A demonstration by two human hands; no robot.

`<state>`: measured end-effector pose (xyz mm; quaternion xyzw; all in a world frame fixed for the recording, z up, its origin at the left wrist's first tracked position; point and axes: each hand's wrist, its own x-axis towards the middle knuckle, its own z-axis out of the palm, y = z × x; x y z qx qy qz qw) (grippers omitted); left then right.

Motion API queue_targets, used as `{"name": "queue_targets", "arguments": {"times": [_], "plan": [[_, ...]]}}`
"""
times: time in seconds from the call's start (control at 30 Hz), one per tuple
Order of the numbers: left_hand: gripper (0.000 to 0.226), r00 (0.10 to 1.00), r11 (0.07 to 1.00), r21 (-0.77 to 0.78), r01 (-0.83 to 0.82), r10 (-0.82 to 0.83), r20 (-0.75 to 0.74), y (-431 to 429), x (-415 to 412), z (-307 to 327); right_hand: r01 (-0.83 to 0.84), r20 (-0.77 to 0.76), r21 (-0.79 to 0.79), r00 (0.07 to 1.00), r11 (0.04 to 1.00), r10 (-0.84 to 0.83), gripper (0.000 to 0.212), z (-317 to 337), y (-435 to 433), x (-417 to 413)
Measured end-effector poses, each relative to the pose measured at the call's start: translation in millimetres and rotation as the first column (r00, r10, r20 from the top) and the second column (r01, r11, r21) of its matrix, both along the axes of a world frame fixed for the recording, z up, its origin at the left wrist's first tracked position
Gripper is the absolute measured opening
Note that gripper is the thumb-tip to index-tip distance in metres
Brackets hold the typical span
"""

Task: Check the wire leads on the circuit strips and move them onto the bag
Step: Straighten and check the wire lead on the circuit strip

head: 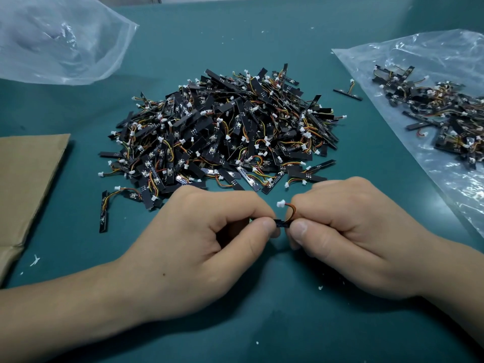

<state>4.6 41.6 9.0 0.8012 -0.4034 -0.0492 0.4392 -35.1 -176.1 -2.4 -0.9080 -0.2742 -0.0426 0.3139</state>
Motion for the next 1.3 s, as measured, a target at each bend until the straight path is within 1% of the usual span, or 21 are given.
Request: {"name": "queue_targets", "arguments": {"times": [0.23,0.33,0.43,0.5,0.57,0.63,0.67,0.77,0.87,0.9,1.0,1.03,1.13,1.23,1.3], "plan": [[0.038,1.0,1.0,0.001,-0.01,0.01,0.003,-1.4,-1.3,1.5,-0.025,-0.013,-0.004,1.0,1.0,0.024,0.038,0.4,-0.1,0.6],[0.039,1.0,1.0,-0.018,-0.015,0.014,-0.019,-0.9,-2.2,1.1,-0.03,-0.008,-0.016,1.0,0.999,0.03,0.038,-0.4,0.7,0.9],[0.031,0.999,1.0,0.008,-0.02,0.02,-0.028,-1.3,-2.8,1.2,-0.029,0.001,-0.021,1.0,0.999,0.029,0.037,-0.9,0.7,1.1],[0.023,0.997,0.999,-0.024,-0.029,0.027,-0.076,0.0,-3.3,-1.6,-0.029,0.019,-0.009,0.999,1.0,0.03,0.036,-0.5,1.0,1.3],[0.027,0.997,0.999,-0.041,-0.021,0.018,-0.081,-0.8,-4.7,-0.2,-0.027,0.039,0.016,0.999,0.999,0.027,0.034,-0.4,1.0,1.3],[0.038,0.999,0.999,-0.03,-0.024,0.023,-0.037,-3.0,-6.0,2.6,-0.028,0.048,0.029,0.998,0.999,0.026,0.034,-0.4,0.7,1.4],[0.039,0.999,0.999,-0.022,-0.026,0.025,-0.025,-3.5,-5.5,3.2,-0.029,0.047,0.032,0.999,0.999,0.028,0.034,-0.5,0.7,1.8],[0.033,0.999,0.999,-0.036,-0.025,0.024,-0.042,-2.1,-3.9,2.0,-0.036,0.045,0.041,0.998,0.999,0.034,0.034,0.1,1.3,2.2],[0.042,1.0,1.0,-0.024,-0.01,0.009,-0.011,-2.7,-5.7,4.0,-0.032,0.049,0.036,0.998,0.999,0.031,0.034,0.5,1.6,1.9],[0.043,1.0,1.0,-0.025,-0.009,0.009,-0.004,-2.9,-6.0,4.1,-0.033,0.042,0.032,0.999,0.999,0.032,0.034,0.4,1.5,1.6],[0.043,0.998,0.996,-0.084,-0.017,0.012,-0.059,-2.4,-5.3,1.2,-0.036,0.026,0.034,0.999,0.999,0.035,0.035,0.4,0.5,1.5],[0.043,0.998,0.997,-0.079,-0.013,0.008,-0.063,-2.5,-5.4,1.4,-0.035,0.021,0.036,0.999,0.999,0.034,0.035,1.2,0.5,1.7],[0.042,1.0,1.0,-0.025,0.014,-0.014,-0.016,-1.4,-5.2,3.5,-0.033,0.005,0.018,0.999,0.999,0.033,0.032,3.1,1.4,0.4],[0.043,1.0,1.0,0.027,-0.004,0.003,0.03,-2.3,-4.4,5.4,-0.001,-0.11,-0.019,0.994,1.0,-0.001,0.023,4.8,1.5,-3.2],[0.042,1.0,0.999,0.039,-0.003,0.002,0.025,-1.8,-4.4,3.9,-0.006,-0.137,-0.055,0.991,0.998,-0.002,0.022,7.1,2.2,-4.3]]}}
